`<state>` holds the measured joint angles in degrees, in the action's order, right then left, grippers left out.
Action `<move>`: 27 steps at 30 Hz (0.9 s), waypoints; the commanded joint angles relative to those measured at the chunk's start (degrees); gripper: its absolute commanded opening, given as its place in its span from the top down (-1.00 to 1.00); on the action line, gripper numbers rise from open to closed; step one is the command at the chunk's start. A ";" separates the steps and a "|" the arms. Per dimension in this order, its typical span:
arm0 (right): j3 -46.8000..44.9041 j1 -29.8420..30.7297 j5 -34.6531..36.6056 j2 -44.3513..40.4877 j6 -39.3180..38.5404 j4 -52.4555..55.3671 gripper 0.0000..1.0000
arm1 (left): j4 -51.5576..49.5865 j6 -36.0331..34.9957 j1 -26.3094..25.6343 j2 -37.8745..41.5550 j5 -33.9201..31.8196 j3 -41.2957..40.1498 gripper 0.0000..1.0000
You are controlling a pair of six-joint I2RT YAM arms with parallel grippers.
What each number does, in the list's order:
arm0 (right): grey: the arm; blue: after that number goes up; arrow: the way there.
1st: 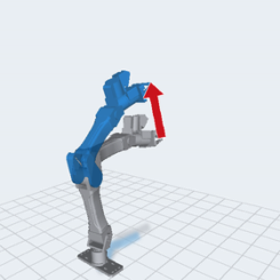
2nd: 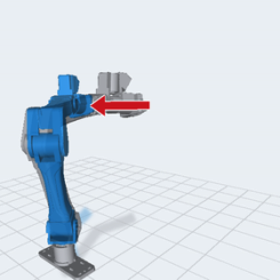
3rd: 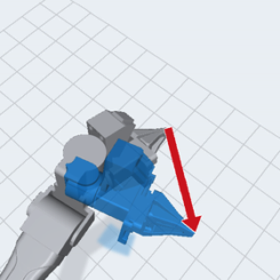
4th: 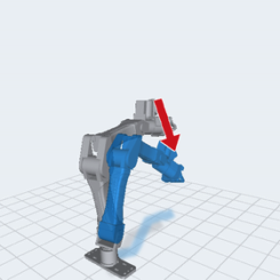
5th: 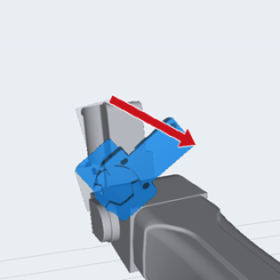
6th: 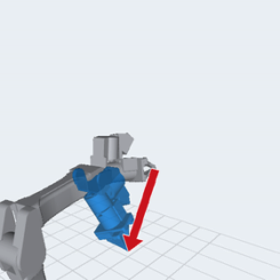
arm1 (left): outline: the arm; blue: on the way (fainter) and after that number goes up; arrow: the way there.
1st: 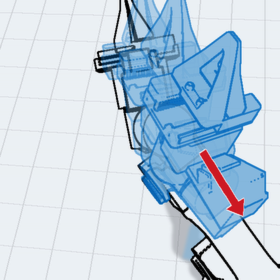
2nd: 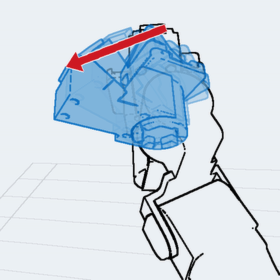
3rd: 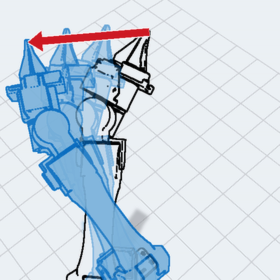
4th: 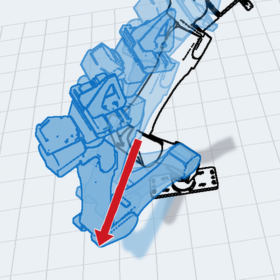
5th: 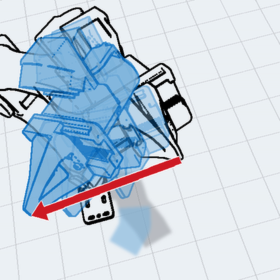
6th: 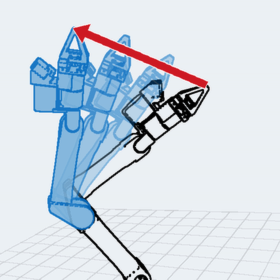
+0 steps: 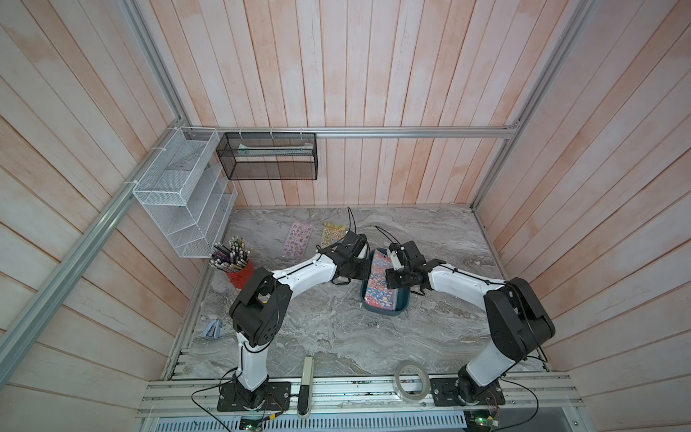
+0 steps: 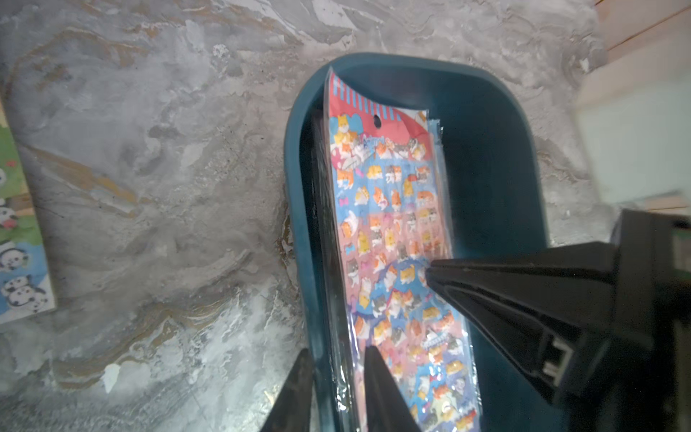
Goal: Take the stickers out of the storage box
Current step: Pick up the sticker from the storage box.
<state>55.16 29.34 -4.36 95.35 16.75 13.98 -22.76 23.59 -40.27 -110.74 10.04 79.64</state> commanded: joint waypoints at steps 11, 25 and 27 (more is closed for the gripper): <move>-4.12 0.55 -8.31 3.18 3.19 -6.59 1.00 | 0.48 1.50 -2.88 -1.94 -0.44 -2.34 0.78; -7.49 0.55 -19.06 5.21 7.11 -15.54 1.00 | 1.57 3.24 -4.32 -1.88 2.01 -1.12 0.42; -8.01 0.60 -18.93 5.11 6.68 -15.81 1.00 | 1.66 3.42 -4.33 -1.31 1.99 -0.84 0.32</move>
<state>49.43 28.82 -19.79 98.19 22.98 -4.84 -22.04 26.83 -42.98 -111.98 7.66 78.89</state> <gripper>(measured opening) 0.043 0.322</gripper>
